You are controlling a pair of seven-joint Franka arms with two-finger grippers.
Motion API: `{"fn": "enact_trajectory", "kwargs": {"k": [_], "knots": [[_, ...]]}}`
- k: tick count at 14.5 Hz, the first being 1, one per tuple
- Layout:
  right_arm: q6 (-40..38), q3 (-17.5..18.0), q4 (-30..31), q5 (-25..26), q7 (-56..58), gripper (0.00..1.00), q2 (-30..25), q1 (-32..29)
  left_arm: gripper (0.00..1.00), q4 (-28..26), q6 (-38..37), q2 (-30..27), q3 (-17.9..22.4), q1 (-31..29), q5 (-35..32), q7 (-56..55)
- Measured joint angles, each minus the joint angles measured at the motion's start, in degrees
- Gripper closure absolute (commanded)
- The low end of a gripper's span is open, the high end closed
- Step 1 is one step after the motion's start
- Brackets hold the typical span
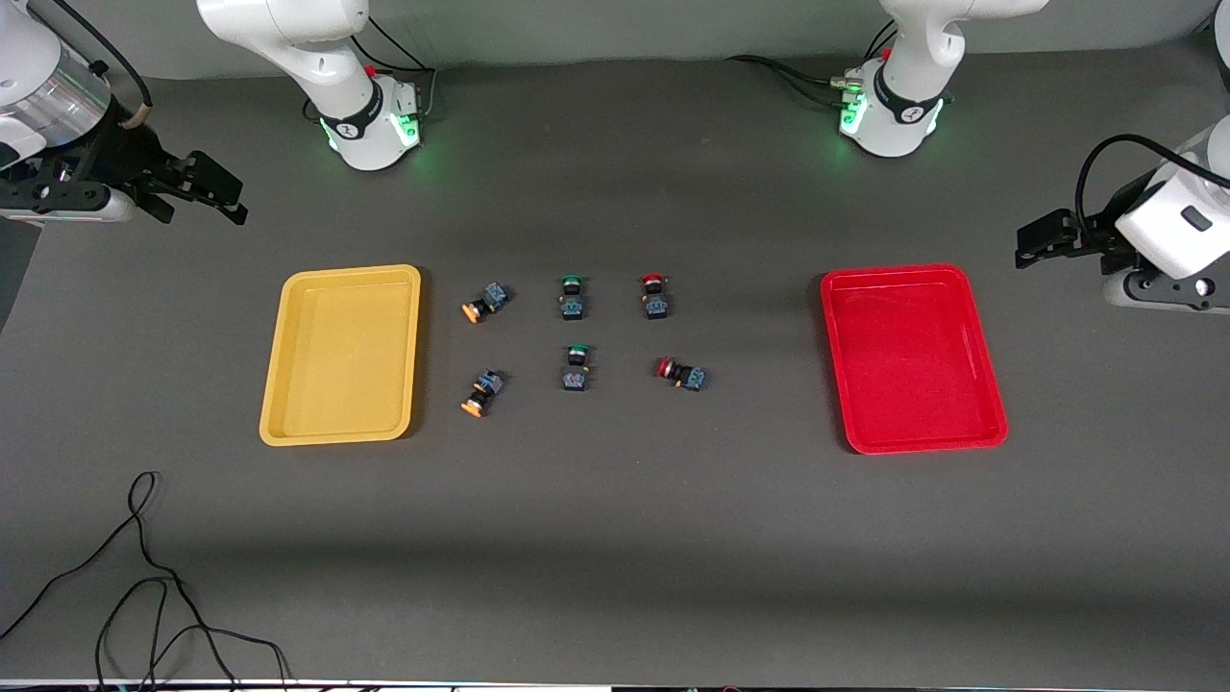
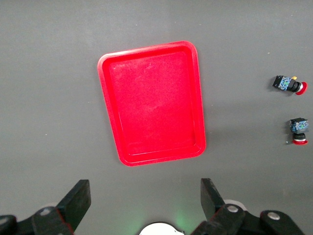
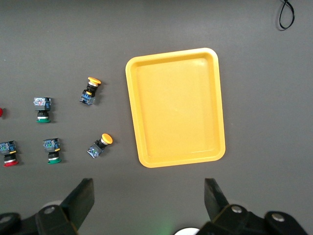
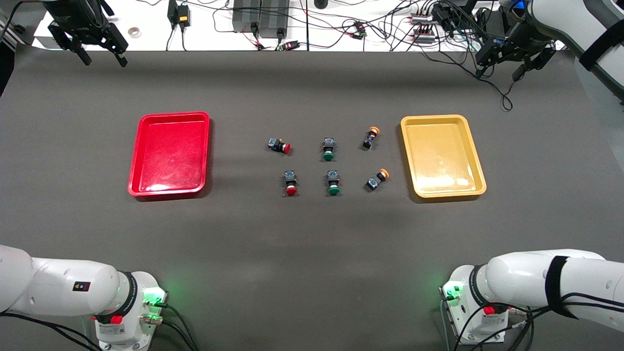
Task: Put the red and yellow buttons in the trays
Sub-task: 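Move the right gripper toward the yellow-capped buttons beside the yellow tray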
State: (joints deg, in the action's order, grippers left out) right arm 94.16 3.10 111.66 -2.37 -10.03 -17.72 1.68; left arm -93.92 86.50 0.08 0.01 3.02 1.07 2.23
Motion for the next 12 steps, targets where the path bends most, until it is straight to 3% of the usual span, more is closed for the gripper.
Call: {"fn": "enact_trajectory", "kwargs": {"k": [8,12], "knots": [[0.0,0.4,0.1,-0.5,-0.1,0.00,1.6,0.3,0.00,0.0,0.0,0.0,-0.2,0.4,-1.0,1.2],[2.3,0.6,1.4,-2.7,-5.2,0.00,4.0,4.2,0.00,0.0,1.0,0.0,-0.2,0.4,-1.0,3.2]]}}
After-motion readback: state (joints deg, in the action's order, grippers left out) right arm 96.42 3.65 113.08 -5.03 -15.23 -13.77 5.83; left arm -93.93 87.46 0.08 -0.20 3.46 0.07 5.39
